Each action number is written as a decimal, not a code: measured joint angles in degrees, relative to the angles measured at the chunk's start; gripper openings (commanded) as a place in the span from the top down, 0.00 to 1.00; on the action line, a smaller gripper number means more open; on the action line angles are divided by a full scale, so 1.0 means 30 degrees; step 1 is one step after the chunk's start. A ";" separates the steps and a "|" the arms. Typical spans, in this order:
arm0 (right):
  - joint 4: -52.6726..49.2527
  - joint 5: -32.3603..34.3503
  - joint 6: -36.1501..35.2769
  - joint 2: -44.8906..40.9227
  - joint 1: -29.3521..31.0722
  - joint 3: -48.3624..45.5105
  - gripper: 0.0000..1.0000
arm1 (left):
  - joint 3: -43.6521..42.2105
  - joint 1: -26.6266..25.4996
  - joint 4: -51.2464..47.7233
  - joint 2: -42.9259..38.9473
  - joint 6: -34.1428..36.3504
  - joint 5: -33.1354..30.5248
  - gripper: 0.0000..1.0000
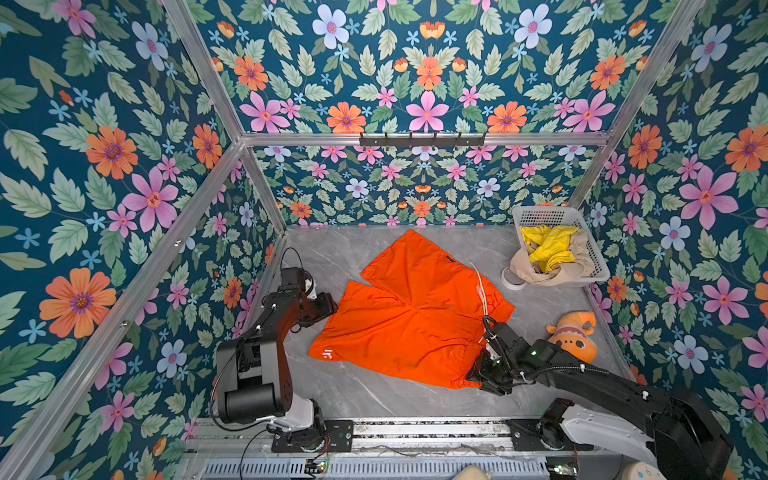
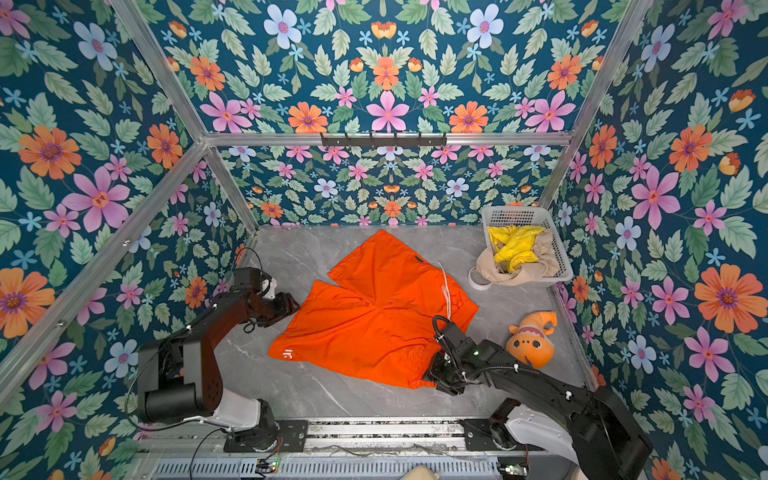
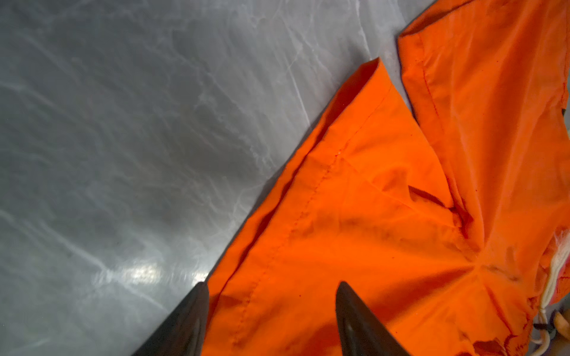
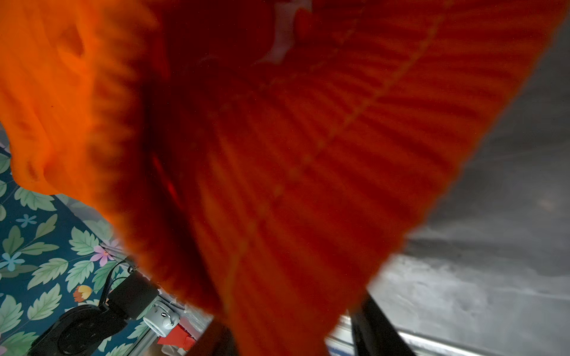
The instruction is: Fold and stack the shorts
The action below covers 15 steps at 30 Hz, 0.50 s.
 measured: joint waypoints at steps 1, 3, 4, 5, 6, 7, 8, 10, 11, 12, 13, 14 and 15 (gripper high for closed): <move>0.0080 0.0007 0.0000 0.0051 0.0000 -0.0080 0.66 | 0.0175 -0.0124 0.0204 0.0299 0.0262 0.0087 0.34; 0.0080 0.0022 0.0000 0.0066 -0.0044 -0.0124 0.75 | 0.0459 -0.0488 0.0619 0.0699 0.0619 0.0291 0.35; 0.0073 0.0058 -0.0015 0.0044 -0.0095 -0.0146 0.78 | 0.0641 -0.0707 0.0896 0.0867 0.0896 0.0386 0.37; 0.0044 0.0095 -0.0015 0.0015 -0.0131 -0.0189 0.81 | 0.0801 -0.0889 0.1202 0.1005 0.0998 0.0444 0.41; 0.0036 0.0087 -0.0015 -0.0015 -0.0189 -0.0233 0.83 | 0.0969 -0.1020 0.1457 0.1166 0.1137 0.0474 0.44; 0.0044 0.0087 -0.0036 -0.0051 -0.0240 -0.0299 0.84 | 0.1217 -0.1122 0.1741 0.1435 0.1370 0.0561 0.44; 0.0051 0.0087 -0.0073 -0.0087 -0.0262 -0.0372 0.86 | 0.1508 -0.1180 0.1974 0.1763 0.1413 0.0583 0.44; 0.0080 0.0080 -0.0073 -0.0175 -0.0321 -0.0517 0.88 | 0.2084 -0.1333 0.2288 0.2506 0.1588 0.0699 0.44; 0.0102 0.0080 -0.0073 -0.0219 -0.0342 -0.0561 0.89 | 0.2412 -0.1443 0.2346 0.2922 0.1683 0.0743 0.45; 0.0131 0.0087 -0.0073 -0.0277 -0.0364 -0.0612 0.89 | 0.2674 -0.1559 0.2426 0.3279 0.1778 0.0787 0.47; 0.0153 0.0087 -0.0073 -0.0342 -0.0401 -0.0656 0.89 | 0.2922 -0.1698 0.2528 0.3636 0.1807 0.0860 0.48; 0.0153 0.0087 -0.0073 -0.0401 -0.0437 -0.0685 0.89 | 0.3111 -0.1821 0.2630 0.3985 0.1902 0.0874 0.48; 0.0146 0.0087 -0.0073 -0.0437 -0.0466 -0.0707 0.89 | 0.3279 -0.1960 0.2688 0.4269 0.1923 0.0933 0.48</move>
